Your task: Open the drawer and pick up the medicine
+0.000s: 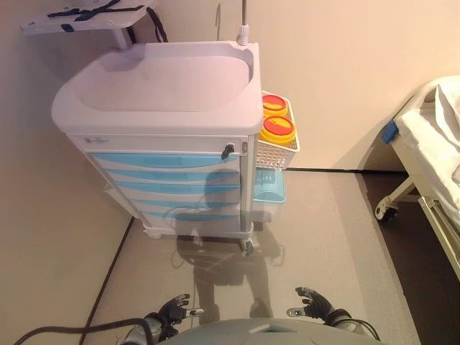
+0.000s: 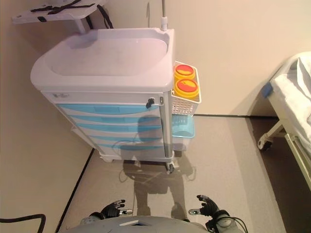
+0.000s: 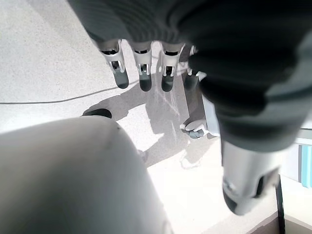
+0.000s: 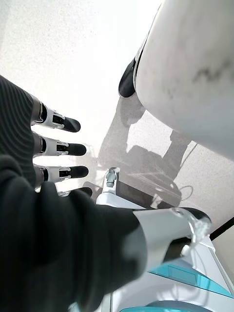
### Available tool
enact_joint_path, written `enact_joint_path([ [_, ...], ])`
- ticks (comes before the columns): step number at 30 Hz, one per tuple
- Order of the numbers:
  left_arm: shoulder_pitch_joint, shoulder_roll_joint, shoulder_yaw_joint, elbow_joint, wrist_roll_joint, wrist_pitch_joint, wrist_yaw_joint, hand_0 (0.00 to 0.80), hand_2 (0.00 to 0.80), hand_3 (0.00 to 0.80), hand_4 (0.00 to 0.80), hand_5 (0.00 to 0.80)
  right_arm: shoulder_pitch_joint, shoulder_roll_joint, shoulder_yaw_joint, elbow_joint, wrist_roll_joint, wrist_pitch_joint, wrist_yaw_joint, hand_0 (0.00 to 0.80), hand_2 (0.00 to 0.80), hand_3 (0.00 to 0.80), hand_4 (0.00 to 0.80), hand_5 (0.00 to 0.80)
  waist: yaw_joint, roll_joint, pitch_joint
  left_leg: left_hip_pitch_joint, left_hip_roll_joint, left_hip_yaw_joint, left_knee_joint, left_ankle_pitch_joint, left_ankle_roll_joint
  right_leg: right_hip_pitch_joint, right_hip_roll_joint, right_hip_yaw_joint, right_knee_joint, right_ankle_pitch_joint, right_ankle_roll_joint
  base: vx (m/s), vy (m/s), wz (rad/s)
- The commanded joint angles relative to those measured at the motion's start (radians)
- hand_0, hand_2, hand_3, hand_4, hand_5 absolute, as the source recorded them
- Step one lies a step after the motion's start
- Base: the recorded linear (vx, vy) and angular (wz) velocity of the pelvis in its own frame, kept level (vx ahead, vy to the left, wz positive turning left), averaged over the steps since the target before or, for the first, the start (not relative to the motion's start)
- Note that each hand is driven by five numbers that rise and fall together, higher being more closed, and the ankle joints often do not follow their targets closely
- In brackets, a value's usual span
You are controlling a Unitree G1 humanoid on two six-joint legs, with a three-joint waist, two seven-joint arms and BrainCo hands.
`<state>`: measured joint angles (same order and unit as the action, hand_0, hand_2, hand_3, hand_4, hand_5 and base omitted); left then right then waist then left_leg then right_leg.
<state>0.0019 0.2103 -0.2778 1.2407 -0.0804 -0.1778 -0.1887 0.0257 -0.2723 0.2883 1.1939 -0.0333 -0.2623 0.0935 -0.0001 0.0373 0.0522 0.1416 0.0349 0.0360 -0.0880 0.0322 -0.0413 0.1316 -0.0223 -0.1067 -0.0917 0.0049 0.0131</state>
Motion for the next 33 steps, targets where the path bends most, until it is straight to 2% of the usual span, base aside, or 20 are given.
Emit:
enact_joint_path([
  [1,-0.056,-0.006,0.013,0.046,-0.026,-0.028,-0.02,0.0,0.0,0.0,0.0,0.0,-0.057,0.04,0.014,0.034,-0.022,-0.032,0.0,0.0,0.0,0.0,0.0,0.0,0.014,-0.06,0.006,-0.009,-0.078,0.029,0.03,-0.101,0.052,-0.022,-0.012,-0.007,0.023,-0.011,0.048,0.0,0.0,0.0],
  [16,-0.044,-0.004,0.042,0.057,-0.053,-0.033,0.015,0.0,0.0,0.0,0.0,0.0,-0.048,0.036,0.006,0.039,-0.028,-0.034,0.011,0.0,0.0,0.0,0.0,0.0,0.014,-0.065,0.012,-0.008,-0.079,0.034,0.037,-0.104,0.053,-0.022,-0.016,-0.009,0.028,-0.009,0.05,0.015,0.005,0.0],
  [22,-0.046,0.008,0.085,0.055,-0.153,-0.045,0.024,0.0,0.0,0.0,0.0,0.0,-0.044,0.026,0.001,0.036,-0.028,-0.034,0.025,0.0,0.0,0.0,0.0,0.0,0.01,-0.069,0.027,-0.026,-0.08,0.044,0.056,-0.109,0.056,-0.038,-0.019,0.003,0.034,-0.005,0.051,0.055,0.019,-0.04],
  [28,-0.059,0.022,0.113,0.034,-0.262,-0.091,0.005,0.0,0.0,0.0,0.0,0.0,-0.054,-0.001,-0.005,0.017,-0.013,-0.031,0.043,0.0,0.0,0.0,0.0,0.0,0.007,-0.071,0.055,-0.067,-0.085,0.054,0.088,-0.115,0.06,-0.076,-0.023,0.015,0.032,0.01,0.051,0.023,0.045,-0.07],
  [33,-0.137,0.036,0.11,-0.007,-0.388,-0.15,-0.012,0.0,0.0,0.0,0.0,0.0,-0.118,-0.034,0.015,-0.023,0.006,-0.039,0.034,0.0,0.0,0.0,0.0,0.0,-0.001,-0.074,0.123,-0.179,-0.088,0.063,0.165,-0.121,0.068,-0.188,-0.03,0.038,0.084,0.016,0.046,-0.14,0.069,-0.12],
])
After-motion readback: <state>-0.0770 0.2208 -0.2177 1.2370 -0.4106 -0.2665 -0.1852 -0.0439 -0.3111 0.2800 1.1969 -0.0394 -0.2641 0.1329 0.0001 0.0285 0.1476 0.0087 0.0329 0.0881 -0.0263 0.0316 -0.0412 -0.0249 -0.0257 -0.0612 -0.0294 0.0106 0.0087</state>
